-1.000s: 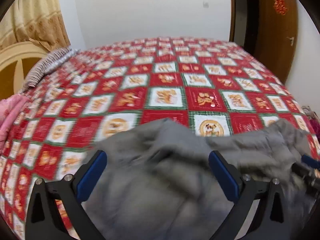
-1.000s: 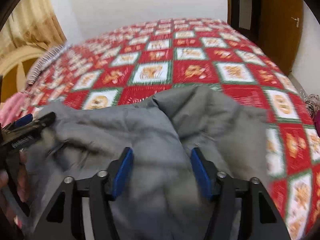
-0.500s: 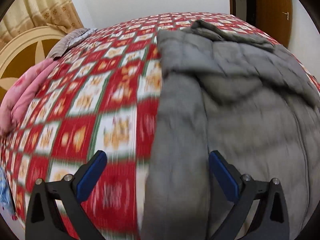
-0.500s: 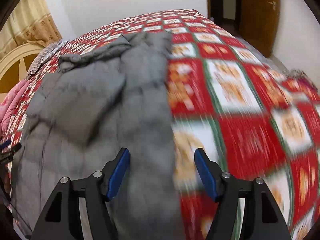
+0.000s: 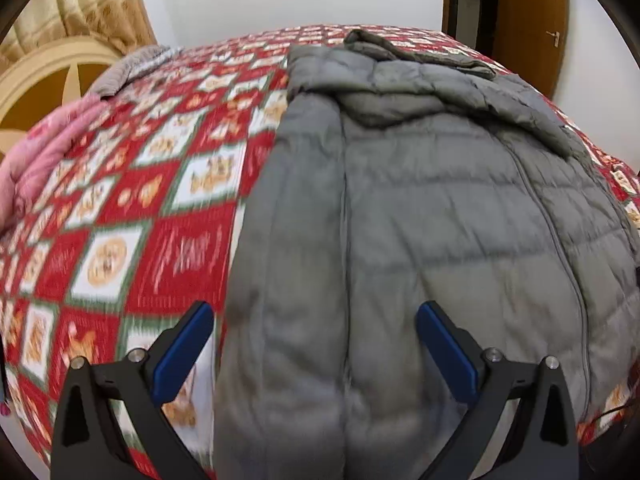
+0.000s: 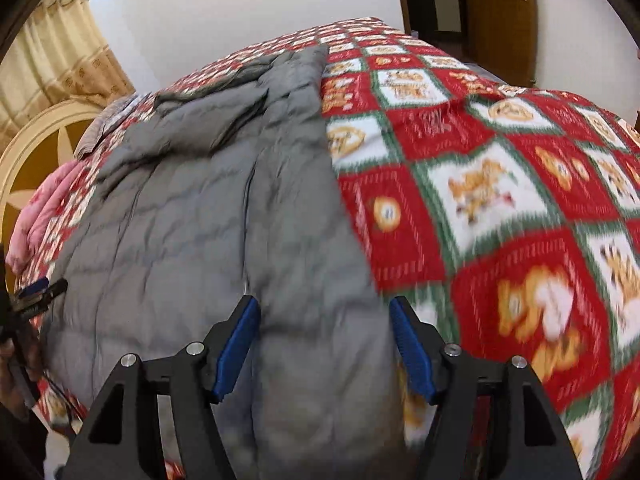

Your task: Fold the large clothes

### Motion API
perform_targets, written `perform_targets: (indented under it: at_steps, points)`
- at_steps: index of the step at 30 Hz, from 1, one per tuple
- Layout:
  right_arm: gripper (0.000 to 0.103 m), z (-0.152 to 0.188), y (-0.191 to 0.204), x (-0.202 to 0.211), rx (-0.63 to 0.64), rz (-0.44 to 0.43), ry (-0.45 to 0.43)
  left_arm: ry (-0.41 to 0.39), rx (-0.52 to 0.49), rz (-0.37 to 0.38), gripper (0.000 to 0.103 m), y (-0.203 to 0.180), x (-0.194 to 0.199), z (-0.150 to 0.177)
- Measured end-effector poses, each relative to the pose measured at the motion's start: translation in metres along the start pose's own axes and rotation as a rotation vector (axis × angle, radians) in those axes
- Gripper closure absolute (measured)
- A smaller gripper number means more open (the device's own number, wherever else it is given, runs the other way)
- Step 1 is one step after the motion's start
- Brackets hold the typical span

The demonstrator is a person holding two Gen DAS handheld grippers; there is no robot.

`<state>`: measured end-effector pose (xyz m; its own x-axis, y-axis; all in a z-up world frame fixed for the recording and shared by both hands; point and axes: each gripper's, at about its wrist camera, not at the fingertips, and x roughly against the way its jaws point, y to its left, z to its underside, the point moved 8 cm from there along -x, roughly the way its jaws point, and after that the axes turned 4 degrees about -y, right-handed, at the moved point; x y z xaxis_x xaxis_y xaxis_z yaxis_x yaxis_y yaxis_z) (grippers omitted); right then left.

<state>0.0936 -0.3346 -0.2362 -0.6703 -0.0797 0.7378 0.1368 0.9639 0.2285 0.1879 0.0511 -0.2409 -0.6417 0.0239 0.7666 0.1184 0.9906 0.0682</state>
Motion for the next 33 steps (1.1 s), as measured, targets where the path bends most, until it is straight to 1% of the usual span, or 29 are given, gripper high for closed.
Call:
perform_targets:
  at_steps: [3, 5, 6, 7, 8, 9, 10, 11, 12, 13, 14, 15, 17, 19, 21, 22, 25, 28, 29, 31, 33]
  points:
    - [0.035, 0.014, 0.006, 0.006, 0.025, -0.004, -0.021, 0.008, 0.011, 0.013, 0.000, 0.000, 0.005, 0.017]
    - [0.035, 0.021, 0.007, 0.009, 0.020, -0.005, -0.033, 0.019, 0.030, 0.044, 0.000, -0.001, 0.006, 0.030]
    - [0.036, 0.025, 0.008, 0.010, 0.023, -0.006, -0.037, 0.023, 0.038, 0.063, 0.003, -0.003, 0.006, 0.034]
    - [0.041, 0.027, 0.009, 0.012, 0.026, -0.004, -0.042, 0.013, 0.036, 0.070, 0.005, -0.005, 0.008, 0.036]
    - [0.045, 0.028, 0.011, 0.012, 0.027, -0.008, -0.043, -0.004, 0.022, 0.072, 0.009, -0.007, 0.011, 0.037]
    - [0.055, 0.030, 0.013, 0.014, 0.030, -0.019, -0.043, -0.013, 0.010, 0.081, 0.017, -0.010, 0.012, 0.038]
    - [0.065, 0.031, 0.016, 0.015, 0.035, -0.035, -0.039, -0.018, 0.006, 0.090, 0.022, -0.011, 0.014, 0.038]
    - [0.070, 0.033, 0.019, 0.017, 0.037, -0.053, -0.034, -0.027, 0.006, 0.106, 0.037, -0.012, 0.017, 0.039]
    - [0.079, 0.033, 0.021, 0.019, 0.031, -0.066, -0.035, -0.034, 0.002, 0.125, 0.061, -0.013, 0.020, 0.038]
    - [0.086, 0.031, 0.022, 0.021, 0.027, -0.075, -0.039, -0.038, -0.003, 0.146, 0.072, -0.015, 0.023, 0.038]
    - [0.088, 0.029, 0.024, 0.024, 0.028, -0.080, -0.043, -0.043, -0.007, 0.168, 0.081, -0.016, 0.028, 0.037]
    - [0.092, 0.028, 0.026, 0.029, 0.034, -0.081, -0.053, -0.059, -0.014, 0.171, 0.085, -0.015, 0.035, 0.035]
    - [0.094, 0.022, 0.033, 0.045, 0.060, -0.087, -0.085, -0.098, -0.035, 0.177, 0.088, -0.012, 0.051, 0.033]
    - [0.095, 0.015, 0.036, 0.063, 0.066, -0.104, -0.116, -0.161, -0.049, 0.193, 0.089, -0.007, 0.075, 0.026]
    - [0.095, 0.005, 0.040, 0.091, 0.070, -0.124, -0.165, -0.223, -0.054, 0.212, 0.090, 0.001, 0.101, 0.019]
    - [0.095, -0.001, 0.042, 0.108, 0.075, -0.130, -0.197, -0.266, -0.049, 0.227, 0.090, 0.007, 0.121, 0.015]
    - [0.095, -0.016, 0.048, 0.158, 0.085, -0.152, -0.291, -0.362, -0.025, 0.277, 0.090, 0.018, 0.169, 0.005]
    - [0.095, -0.025, 0.060, 0.206, 0.110, -0.171, -0.382, -0.468, -0.025, 0.294, 0.090, 0.023, 0.220, -0.007]
    - [0.095, -0.029, 0.065, 0.221, 0.123, -0.172, -0.415, -0.507, -0.039, 0.293, 0.090, 0.023, 0.236, -0.013]
    - [0.096, -0.038, 0.072, 0.243, 0.142, -0.177, -0.475, -0.562, -0.051, 0.276, 0.090, 0.025, 0.252, -0.024]
    - [0.096, -0.053, 0.072, 0.249, 0.142, -0.175, -0.504, -0.571, -0.077, 0.263, 0.090, 0.022, 0.244, -0.040]
